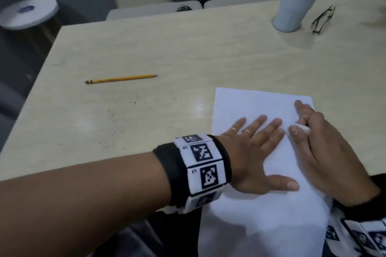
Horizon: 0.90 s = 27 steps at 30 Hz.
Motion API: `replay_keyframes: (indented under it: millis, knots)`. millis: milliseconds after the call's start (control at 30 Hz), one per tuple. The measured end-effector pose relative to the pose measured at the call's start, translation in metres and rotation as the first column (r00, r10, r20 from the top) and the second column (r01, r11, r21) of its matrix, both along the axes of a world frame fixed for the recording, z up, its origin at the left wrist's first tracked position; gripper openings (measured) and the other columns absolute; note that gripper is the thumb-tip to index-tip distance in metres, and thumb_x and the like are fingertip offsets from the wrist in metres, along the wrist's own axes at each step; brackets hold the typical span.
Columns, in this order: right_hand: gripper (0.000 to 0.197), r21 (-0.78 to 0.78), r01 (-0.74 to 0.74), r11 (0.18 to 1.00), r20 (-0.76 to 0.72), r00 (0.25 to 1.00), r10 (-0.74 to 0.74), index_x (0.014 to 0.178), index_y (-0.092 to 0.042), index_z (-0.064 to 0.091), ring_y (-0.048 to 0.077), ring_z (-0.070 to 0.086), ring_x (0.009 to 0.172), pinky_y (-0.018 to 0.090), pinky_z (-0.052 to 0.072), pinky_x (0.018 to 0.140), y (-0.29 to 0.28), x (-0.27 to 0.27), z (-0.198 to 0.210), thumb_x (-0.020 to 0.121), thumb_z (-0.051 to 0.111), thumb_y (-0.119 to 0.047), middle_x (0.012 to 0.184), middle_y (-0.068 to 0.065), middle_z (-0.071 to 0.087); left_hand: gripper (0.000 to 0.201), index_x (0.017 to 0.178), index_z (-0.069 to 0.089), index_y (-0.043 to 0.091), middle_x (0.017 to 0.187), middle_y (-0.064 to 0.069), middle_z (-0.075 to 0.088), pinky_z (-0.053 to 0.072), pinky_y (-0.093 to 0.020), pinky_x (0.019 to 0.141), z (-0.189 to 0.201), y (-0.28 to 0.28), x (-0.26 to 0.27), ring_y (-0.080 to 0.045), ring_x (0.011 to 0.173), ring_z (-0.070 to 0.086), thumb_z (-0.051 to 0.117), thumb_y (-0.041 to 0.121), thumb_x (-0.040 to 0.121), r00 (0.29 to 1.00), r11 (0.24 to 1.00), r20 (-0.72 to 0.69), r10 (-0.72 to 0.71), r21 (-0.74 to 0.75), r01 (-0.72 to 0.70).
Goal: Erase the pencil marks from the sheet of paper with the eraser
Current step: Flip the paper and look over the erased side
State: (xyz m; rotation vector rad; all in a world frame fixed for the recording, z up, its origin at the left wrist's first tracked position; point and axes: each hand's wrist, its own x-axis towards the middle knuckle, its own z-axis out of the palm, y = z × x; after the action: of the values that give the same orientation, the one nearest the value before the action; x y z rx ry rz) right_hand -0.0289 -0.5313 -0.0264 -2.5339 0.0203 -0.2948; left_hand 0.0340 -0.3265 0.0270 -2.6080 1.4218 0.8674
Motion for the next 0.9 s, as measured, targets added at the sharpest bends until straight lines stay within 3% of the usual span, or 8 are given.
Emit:
replay_keyframes:
  millis: [167, 333, 400, 500, 667, 733, 833, 900]
  knots:
    - [0.020, 0.031, 0.029, 0.999, -0.017, 0.999, -0.029, 0.101, -0.029, 0.042, 0.012, 0.033, 0.159, 0.042, 0.038, 0.116, 0.001, 0.001, -0.003, 0.107, 0.039, -0.048, 0.163, 0.014, 0.048, 0.126, 0.162, -0.020, 0.004, 0.169, -0.017, -0.029, -0.017, -0.055, 0.126, -0.004, 0.001, 0.056, -0.038, 0.157, -0.026, 0.018, 0.096, 0.085, 0.889, 0.922, 0.352, 0.293, 0.141, -0.360]
    - [0.035, 0.002, 0.023, 1.000, -0.007, 1.000, -0.023, 0.120, -0.018, 0.047, 0.005, 0.036, 0.151, 0.032, 0.034, 0.112, 0.001, 0.001, -0.001, 0.109, 0.037, -0.050, 0.151, 0.012, 0.056, 0.104, 0.165, -0.019, 0.022, 0.172, 0.003, -0.028, -0.018, -0.051, 0.127, -0.006, -0.012, 0.055, -0.020, 0.159, -0.026, 0.017, 0.088, 0.093, 0.979, 0.999, 0.198, -0.049, 0.030, 0.044]
    - [0.024, 0.016, 0.025, 1.000, -0.009, 1.000, -0.025, 0.112, -0.026, 0.044, 0.012, 0.037, 0.154, 0.037, 0.036, 0.113, 0.003, 0.000, 0.000, 0.108, 0.037, -0.048, 0.155, 0.010, 0.054, 0.107, 0.164, -0.022, 0.017, 0.171, -0.002, -0.030, -0.017, -0.051, 0.127, -0.004, 0.007, 0.061, -0.020, 0.158, -0.026, 0.017, 0.088, 0.094, 0.965, 0.981, 0.246, 0.088, 0.149, -0.128]
    - [0.034, 0.004, 0.039, 0.999, -0.017, 0.999, -0.039, 0.114, -0.017, 0.045, 0.026, 0.045, 0.151, 0.047, 0.043, 0.111, 0.001, -0.001, -0.003, 0.109, 0.036, -0.049, 0.152, 0.011, 0.055, 0.106, 0.162, -0.023, 0.007, 0.169, -0.011, -0.032, -0.017, -0.053, 0.126, 0.011, 0.040, 0.058, -0.027, 0.157, -0.029, 0.011, 0.083, 0.096, 0.879, 0.909, 0.420, 0.225, 0.236, -0.345]
    - [0.038, -0.023, 0.064, 0.998, -0.027, 0.998, -0.065, 0.120, -0.014, 0.045, 0.034, 0.047, 0.149, 0.054, 0.043, 0.114, -0.001, 0.002, -0.006, 0.108, 0.038, -0.049, 0.164, 0.013, 0.046, 0.086, 0.164, -0.022, 0.020, 0.169, 0.000, -0.034, -0.017, -0.047, 0.128, 0.002, 0.066, -0.038, -0.021, 0.156, -0.033, 0.007, 0.071, 0.101, 0.980, 0.994, 0.167, -0.104, -0.026, 0.110]
    - [0.032, -0.007, 0.059, 0.998, -0.037, 0.998, -0.060, 0.112, -0.020, 0.041, 0.033, 0.044, 0.153, 0.061, 0.042, 0.114, -0.002, 0.002, -0.008, 0.108, 0.038, -0.052, 0.167, 0.012, 0.043, 0.094, 0.163, -0.023, 0.018, 0.169, -0.001, -0.034, -0.015, -0.048, 0.128, -0.004, 0.089, -0.050, -0.020, 0.155, -0.034, 0.003, 0.079, 0.096, 0.983, 0.999, 0.179, -0.030, 0.025, 0.026]
    - [0.032, 0.016, 0.062, 0.998, -0.030, 0.998, -0.062, 0.110, -0.023, 0.039, 0.033, 0.042, 0.154, 0.065, 0.041, 0.114, -0.003, 0.002, -0.009, 0.108, 0.038, -0.055, 0.168, 0.012, 0.041, 0.114, 0.158, -0.027, 0.004, 0.167, -0.018, -0.034, -0.014, -0.053, 0.127, 0.001, 0.114, -0.047, -0.031, 0.156, -0.033, -0.007, 0.089, 0.084, 0.903, 0.933, 0.344, 0.259, 0.154, -0.326]
    - [0.034, 0.029, 0.075, 0.997, -0.034, 0.997, -0.074, 0.109, -0.023, 0.039, 0.030, 0.041, 0.155, 0.063, 0.041, 0.115, -0.001, 0.002, -0.008, 0.107, 0.037, -0.056, 0.168, 0.012, 0.041, 0.117, 0.162, -0.016, 0.001, 0.169, -0.023, -0.026, -0.011, -0.057, 0.127, 0.006, 0.114, -0.053, -0.038, 0.158, -0.025, -0.003, 0.089, 0.086, 0.888, 0.935, 0.341, 0.309, 0.060, -0.349]
